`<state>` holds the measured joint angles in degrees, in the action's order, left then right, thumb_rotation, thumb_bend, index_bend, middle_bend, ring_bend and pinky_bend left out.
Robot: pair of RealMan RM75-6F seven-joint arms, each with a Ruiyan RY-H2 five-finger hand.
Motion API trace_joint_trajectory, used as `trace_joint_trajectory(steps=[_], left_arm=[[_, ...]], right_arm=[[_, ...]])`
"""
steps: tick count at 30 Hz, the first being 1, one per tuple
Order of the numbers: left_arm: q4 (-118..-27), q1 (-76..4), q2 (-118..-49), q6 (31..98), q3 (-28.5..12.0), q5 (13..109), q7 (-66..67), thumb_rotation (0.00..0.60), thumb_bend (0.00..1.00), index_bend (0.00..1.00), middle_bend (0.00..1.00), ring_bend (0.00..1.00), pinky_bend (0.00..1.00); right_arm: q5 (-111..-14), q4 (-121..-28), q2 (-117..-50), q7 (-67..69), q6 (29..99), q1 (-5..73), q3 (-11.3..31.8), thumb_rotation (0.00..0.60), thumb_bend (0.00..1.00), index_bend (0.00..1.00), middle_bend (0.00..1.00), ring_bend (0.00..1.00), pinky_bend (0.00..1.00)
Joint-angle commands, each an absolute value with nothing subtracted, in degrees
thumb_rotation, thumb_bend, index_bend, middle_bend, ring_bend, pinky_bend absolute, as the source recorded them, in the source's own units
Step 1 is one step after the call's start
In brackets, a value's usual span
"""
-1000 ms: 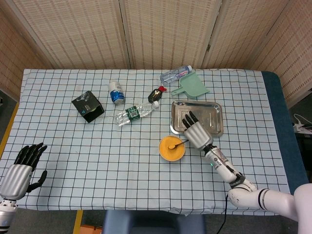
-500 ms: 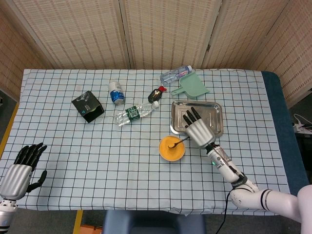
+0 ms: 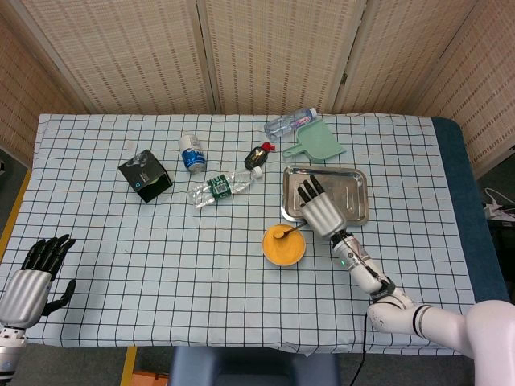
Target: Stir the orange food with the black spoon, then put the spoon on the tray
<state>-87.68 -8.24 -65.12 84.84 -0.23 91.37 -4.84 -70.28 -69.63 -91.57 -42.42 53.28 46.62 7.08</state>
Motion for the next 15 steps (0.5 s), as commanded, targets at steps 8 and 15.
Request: trace_joint_trajectory(steps=[8,15], left_arm=[[-87.82,-8.28,-64.96,84.84,-0.17,91.50,-5.11,0.600,0.46,0.00,0.00,0.00,0.04],[-87.93,-8.19,-64.92,85.23,-0.05,91.94,-5.12,0.600,0.46,0.00,0.00,0.00,0.04]], right_arm=[[-69.36,-72.86,-89.72,-45.53,52.33,47.00,6.16,0.600,0.65,1.00,0.16,0.06,0.00],[-67.20,-76.12,-87.94,-48.65,51.87,46.86,5.39,0.600,0.65,1.00,0.16,0.06,0.00]])
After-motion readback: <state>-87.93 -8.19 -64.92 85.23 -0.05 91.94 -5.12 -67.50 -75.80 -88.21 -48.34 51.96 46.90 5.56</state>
